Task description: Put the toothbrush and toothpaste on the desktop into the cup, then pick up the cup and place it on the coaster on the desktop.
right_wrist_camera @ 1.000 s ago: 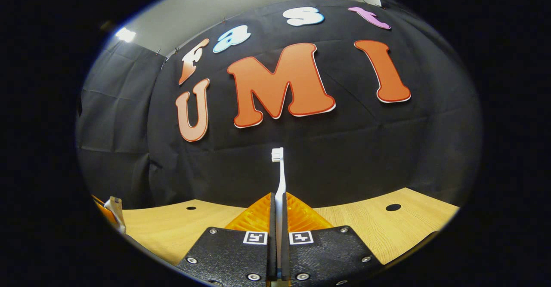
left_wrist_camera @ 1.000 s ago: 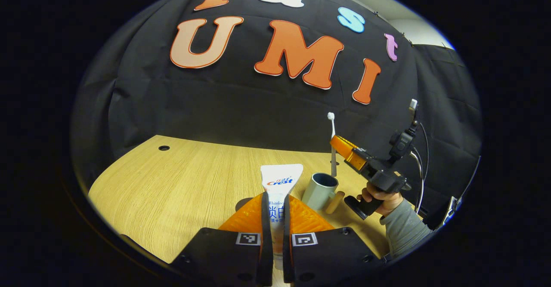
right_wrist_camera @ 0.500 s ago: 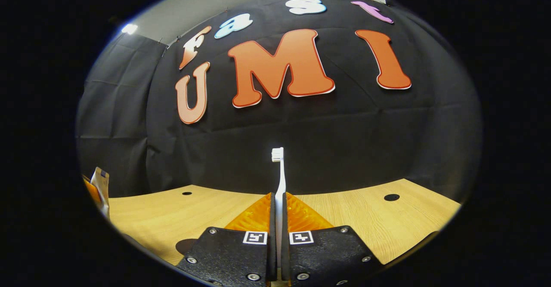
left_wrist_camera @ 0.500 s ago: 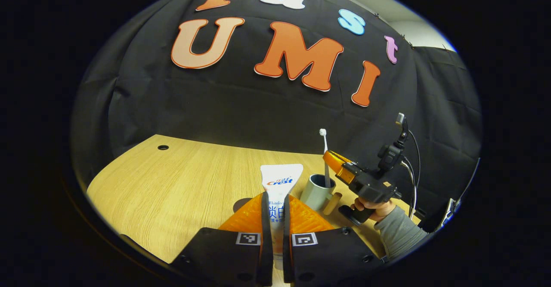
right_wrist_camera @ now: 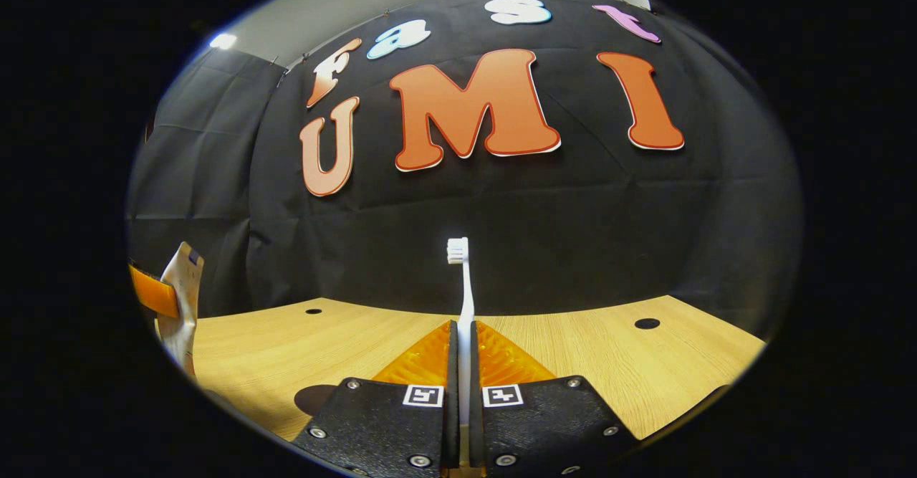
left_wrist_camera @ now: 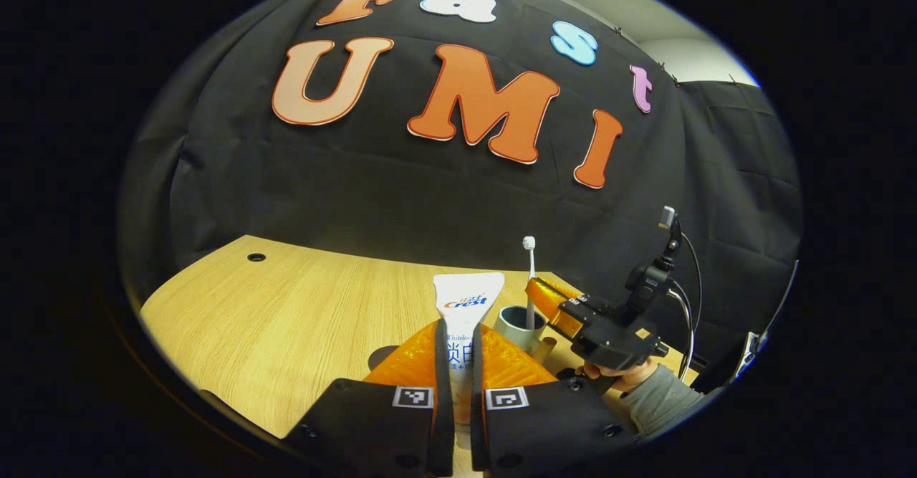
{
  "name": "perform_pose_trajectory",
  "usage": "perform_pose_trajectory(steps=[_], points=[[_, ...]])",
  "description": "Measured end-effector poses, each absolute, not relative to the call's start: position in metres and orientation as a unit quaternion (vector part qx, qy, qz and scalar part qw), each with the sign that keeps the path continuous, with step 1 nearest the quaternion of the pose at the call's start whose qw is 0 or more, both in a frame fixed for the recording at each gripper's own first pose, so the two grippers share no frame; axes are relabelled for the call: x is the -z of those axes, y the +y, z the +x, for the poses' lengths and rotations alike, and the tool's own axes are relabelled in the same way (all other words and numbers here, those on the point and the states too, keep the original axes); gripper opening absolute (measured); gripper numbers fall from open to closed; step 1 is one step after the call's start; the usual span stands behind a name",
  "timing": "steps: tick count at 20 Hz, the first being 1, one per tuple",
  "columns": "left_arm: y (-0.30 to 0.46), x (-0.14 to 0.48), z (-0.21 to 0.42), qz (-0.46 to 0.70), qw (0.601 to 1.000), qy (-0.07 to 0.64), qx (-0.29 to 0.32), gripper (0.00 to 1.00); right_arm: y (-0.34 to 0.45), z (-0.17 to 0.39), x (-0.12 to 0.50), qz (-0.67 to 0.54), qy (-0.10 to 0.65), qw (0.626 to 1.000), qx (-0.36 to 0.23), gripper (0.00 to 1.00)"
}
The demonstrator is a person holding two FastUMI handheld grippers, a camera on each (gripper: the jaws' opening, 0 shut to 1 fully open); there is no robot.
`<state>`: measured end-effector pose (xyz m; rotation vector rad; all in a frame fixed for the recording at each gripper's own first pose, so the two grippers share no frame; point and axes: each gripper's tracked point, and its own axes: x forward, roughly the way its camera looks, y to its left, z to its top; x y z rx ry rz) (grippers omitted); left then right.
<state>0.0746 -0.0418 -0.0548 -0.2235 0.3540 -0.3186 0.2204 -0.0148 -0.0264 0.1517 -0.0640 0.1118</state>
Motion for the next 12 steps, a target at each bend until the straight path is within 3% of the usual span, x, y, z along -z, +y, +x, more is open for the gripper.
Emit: perform_pose_trajectory(steps=[9, 12], points=[[-0.065, 0.051, 0.105, -0.111, 0.968, 0.155, 0.164, 0.12, -0.029, 0.202, 0.032, 0.077, -0.023, 0.996, -0.037, 0.06], [-0.074, 0.054, 0.102, -0.121, 0.965, 0.153, 0.173, 0.12, -0.031, 0.193, 0.041, 0.066, -0.008, 0.997, -0.036, 0.11]])
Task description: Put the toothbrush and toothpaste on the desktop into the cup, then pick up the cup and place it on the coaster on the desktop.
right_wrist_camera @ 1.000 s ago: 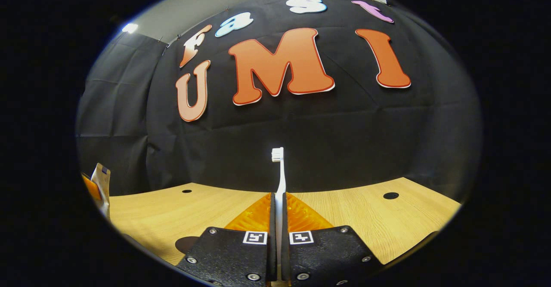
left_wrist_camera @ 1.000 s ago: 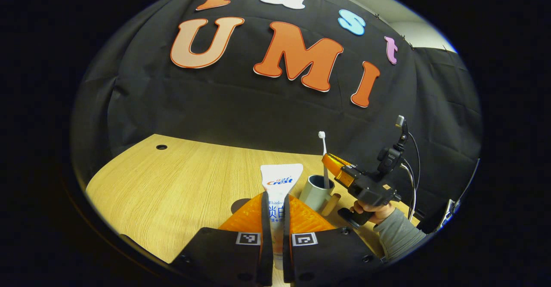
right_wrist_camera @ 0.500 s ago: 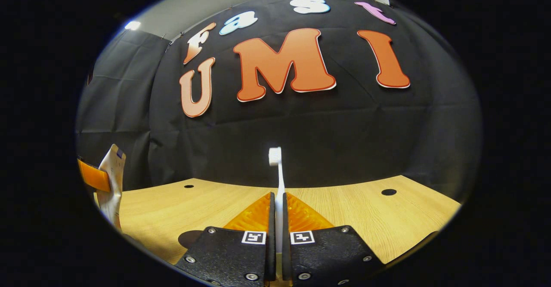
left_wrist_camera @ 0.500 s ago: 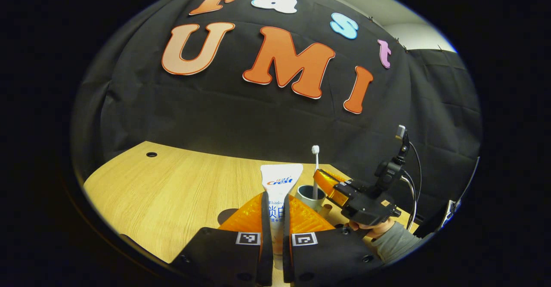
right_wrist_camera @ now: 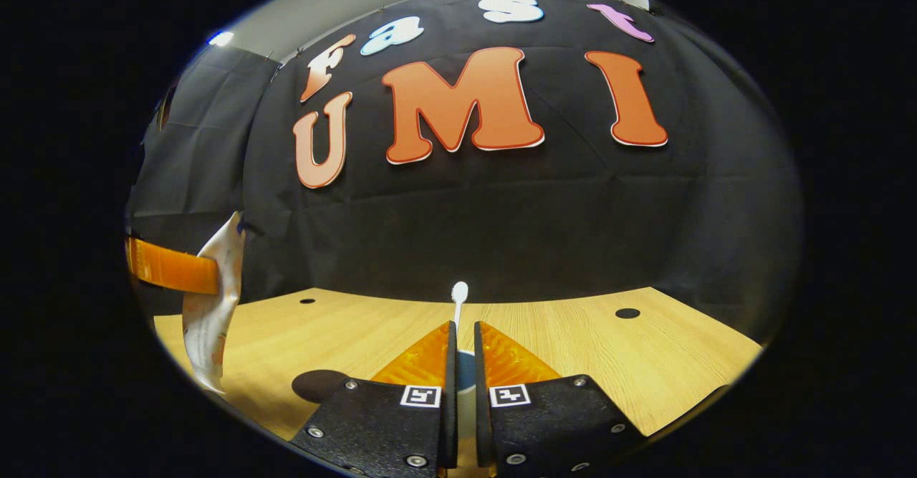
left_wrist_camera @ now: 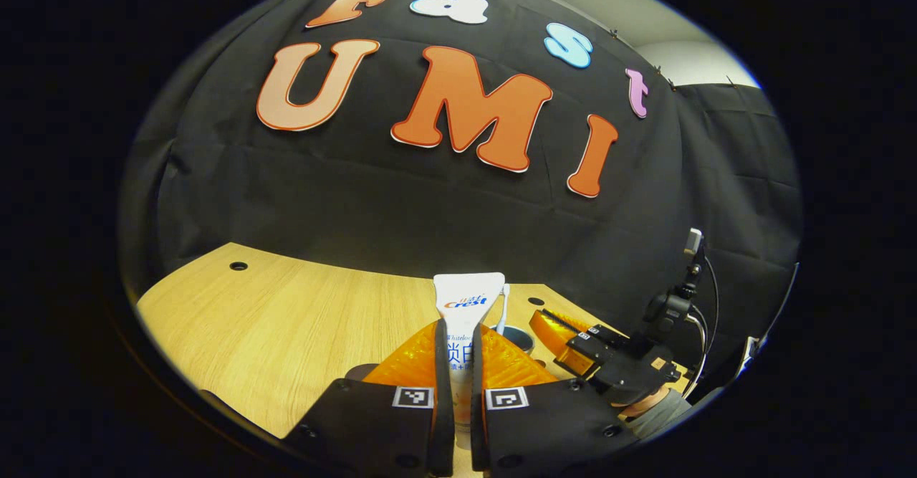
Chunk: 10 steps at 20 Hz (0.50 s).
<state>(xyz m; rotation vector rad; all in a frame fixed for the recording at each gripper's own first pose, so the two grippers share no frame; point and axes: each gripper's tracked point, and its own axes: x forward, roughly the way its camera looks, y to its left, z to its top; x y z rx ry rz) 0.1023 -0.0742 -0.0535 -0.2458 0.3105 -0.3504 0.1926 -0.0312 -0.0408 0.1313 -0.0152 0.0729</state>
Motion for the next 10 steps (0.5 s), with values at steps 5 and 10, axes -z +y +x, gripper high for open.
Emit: perform_pose_trajectory(steps=[5, 10], points=[[-0.096, 0.054, 0.116, -0.122, 0.965, 0.140, 0.186, 0.12, -0.030, 0.176, 0.047, 0.076, 0.011, 0.996, -0.050, 0.24], [-0.109, 0.047, 0.132, -0.127, 0.967, 0.114, 0.191, 0.12, -0.038, 0.160, 0.044, 0.105, 0.011, 0.993, -0.048, 0.48]])
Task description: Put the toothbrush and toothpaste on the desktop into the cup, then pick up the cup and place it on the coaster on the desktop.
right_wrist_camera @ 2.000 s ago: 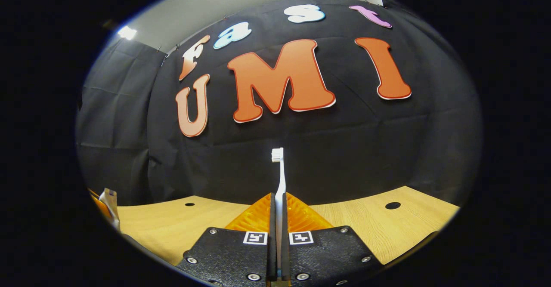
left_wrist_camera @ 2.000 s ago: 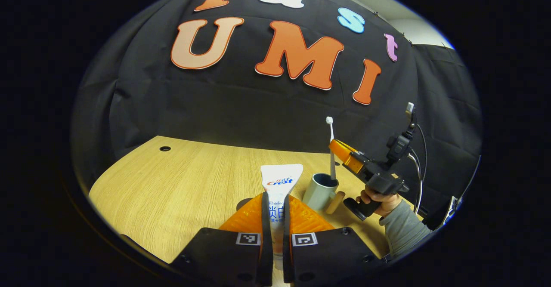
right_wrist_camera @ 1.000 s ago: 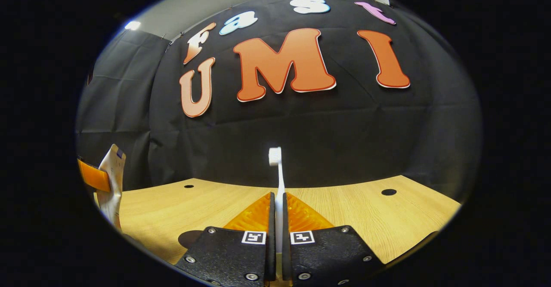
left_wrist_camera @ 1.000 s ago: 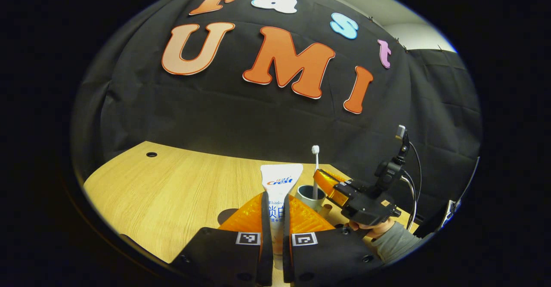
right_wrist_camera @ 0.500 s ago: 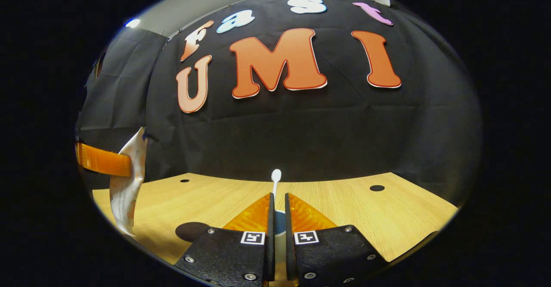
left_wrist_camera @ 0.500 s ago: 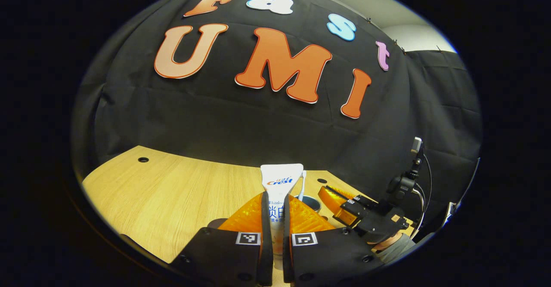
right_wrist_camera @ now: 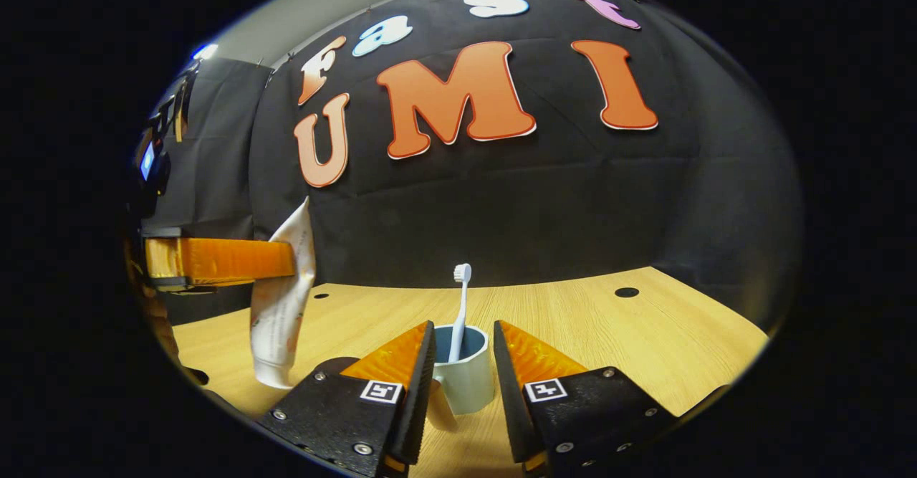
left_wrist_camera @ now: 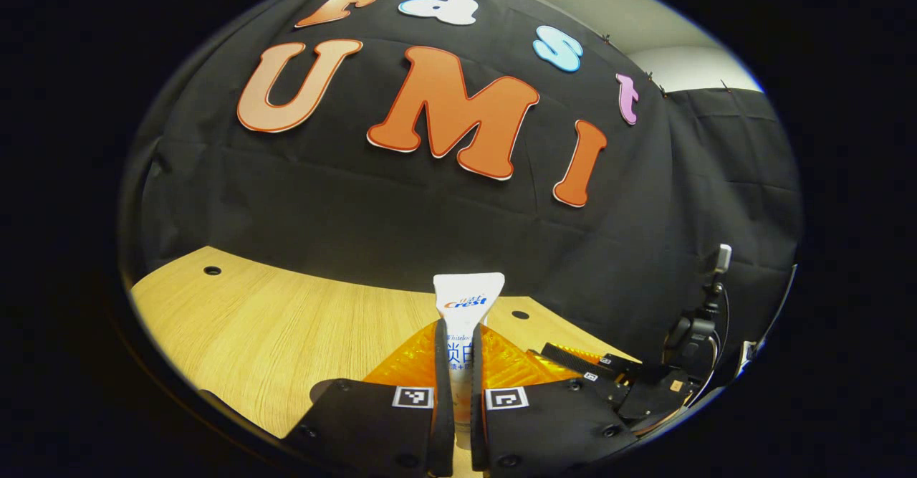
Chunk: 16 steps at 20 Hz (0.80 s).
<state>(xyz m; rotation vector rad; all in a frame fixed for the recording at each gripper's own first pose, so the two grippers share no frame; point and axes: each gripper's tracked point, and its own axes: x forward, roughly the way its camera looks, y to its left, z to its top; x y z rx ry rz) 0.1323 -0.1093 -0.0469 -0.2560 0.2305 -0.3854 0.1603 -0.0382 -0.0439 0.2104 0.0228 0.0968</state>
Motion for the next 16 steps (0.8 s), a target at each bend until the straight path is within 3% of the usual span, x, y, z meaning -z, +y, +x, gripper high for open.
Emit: perform_pose_trajectory(steps=[16], points=[[-0.158, 0.043, 0.197, -0.123, 0.969, 0.057, 0.205, 0.12, -0.036, 0.125, 0.055, 0.123, 0.036, 0.989, -0.075, 0.63]])
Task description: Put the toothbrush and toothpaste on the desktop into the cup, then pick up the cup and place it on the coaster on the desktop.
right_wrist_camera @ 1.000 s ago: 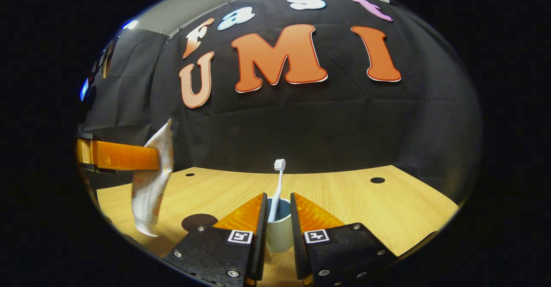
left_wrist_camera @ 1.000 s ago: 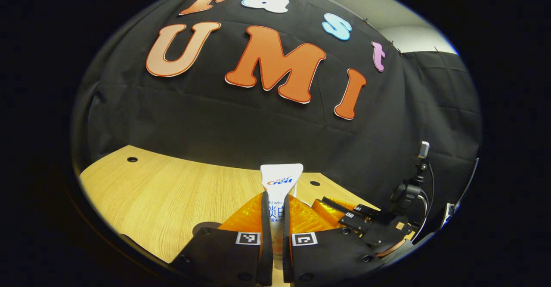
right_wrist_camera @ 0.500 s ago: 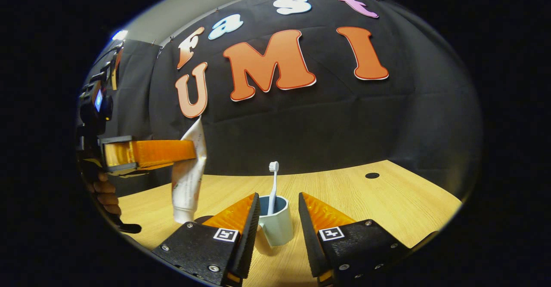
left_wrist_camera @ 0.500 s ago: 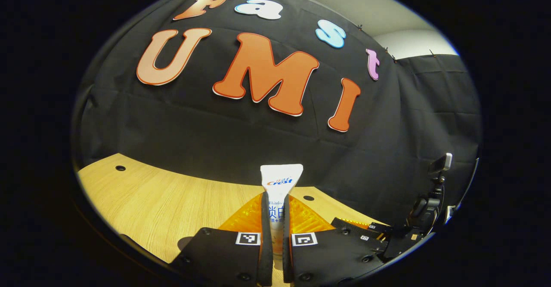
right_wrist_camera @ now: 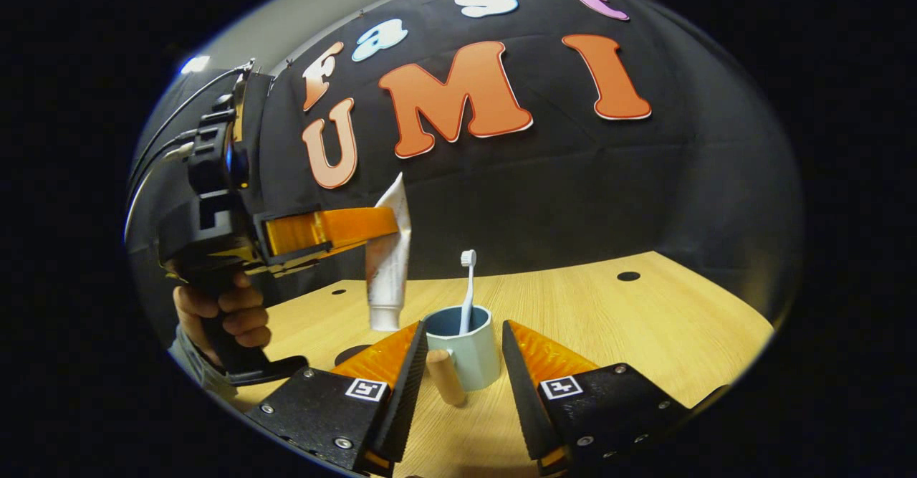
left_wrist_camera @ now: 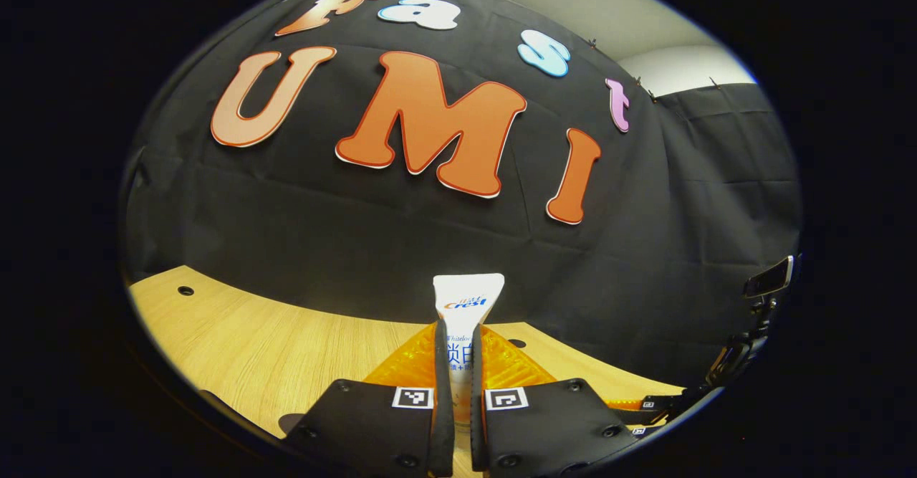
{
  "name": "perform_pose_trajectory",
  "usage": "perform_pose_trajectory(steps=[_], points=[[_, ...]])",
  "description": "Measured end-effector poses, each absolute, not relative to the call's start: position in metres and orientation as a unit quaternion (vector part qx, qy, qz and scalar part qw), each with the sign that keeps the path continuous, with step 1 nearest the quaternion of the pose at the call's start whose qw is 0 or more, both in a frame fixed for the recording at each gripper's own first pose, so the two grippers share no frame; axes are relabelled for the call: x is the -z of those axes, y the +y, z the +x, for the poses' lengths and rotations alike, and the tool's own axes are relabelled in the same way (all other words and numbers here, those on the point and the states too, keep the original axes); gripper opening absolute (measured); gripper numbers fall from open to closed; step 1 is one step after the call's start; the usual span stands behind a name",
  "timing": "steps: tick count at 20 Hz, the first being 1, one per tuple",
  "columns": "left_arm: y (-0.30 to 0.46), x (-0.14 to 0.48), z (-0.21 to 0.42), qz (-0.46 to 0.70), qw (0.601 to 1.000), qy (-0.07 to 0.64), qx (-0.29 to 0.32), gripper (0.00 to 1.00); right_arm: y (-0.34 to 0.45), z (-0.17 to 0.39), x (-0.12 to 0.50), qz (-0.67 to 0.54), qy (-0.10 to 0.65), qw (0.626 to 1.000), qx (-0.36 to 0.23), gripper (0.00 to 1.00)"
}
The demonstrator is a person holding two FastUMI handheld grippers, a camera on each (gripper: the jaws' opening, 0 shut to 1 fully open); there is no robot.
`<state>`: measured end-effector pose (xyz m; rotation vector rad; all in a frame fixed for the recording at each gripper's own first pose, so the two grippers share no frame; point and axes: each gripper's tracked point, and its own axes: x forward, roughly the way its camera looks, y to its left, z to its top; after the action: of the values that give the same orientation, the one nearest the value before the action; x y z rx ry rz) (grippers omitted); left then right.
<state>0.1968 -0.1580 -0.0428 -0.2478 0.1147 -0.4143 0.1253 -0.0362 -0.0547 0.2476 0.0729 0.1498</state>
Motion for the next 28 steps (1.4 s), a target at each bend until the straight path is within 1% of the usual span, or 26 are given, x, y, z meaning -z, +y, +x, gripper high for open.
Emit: perform_pose_trajectory(steps=[4, 8, 11, 16, 19, 25, 28], points=[[-0.175, 0.042, 0.215, -0.110, 0.969, 0.040, 0.217, 0.12, -0.041, 0.123, 0.058, 0.116, 0.046, 0.990, -0.067, 0.64], [-0.188, 0.048, 0.234, -0.099, 0.970, 0.040, 0.219, 0.12, -0.044, 0.122, 0.068, 0.115, 0.075, 0.988, -0.065, 0.65], [-0.198, 0.052, 0.242, -0.091, 0.969, 0.039, 0.228, 0.12, -0.052, 0.121, 0.066, 0.105, 0.079, 0.990, -0.053, 0.68], [-0.208, 0.076, 0.249, -0.093, 0.964, 0.063, 0.243, 0.12, -0.063, 0.118, 0.069, 0.105, 0.086, 0.990, -0.036, 0.68], [-0.211, 0.095, 0.248, -0.094, 0.961, 0.087, 0.245, 0.12, -0.064, 0.122, 0.074, 0.102, 0.095, 0.990, -0.034, 0.68], [-0.211, 0.095, 0.240, -0.068, 0.961, 0.071, 0.259, 0.12, -0.062, 0.132, 0.080, 0.100, 0.103, 0.989, -0.036, 0.68], [-0.212, 0.103, 0.236, -0.078, 0.959, 0.082, 0.262, 0.12, -0.062, 0.135, 0.085, 0.100, 0.111, 0.988, -0.034, 0.68]])
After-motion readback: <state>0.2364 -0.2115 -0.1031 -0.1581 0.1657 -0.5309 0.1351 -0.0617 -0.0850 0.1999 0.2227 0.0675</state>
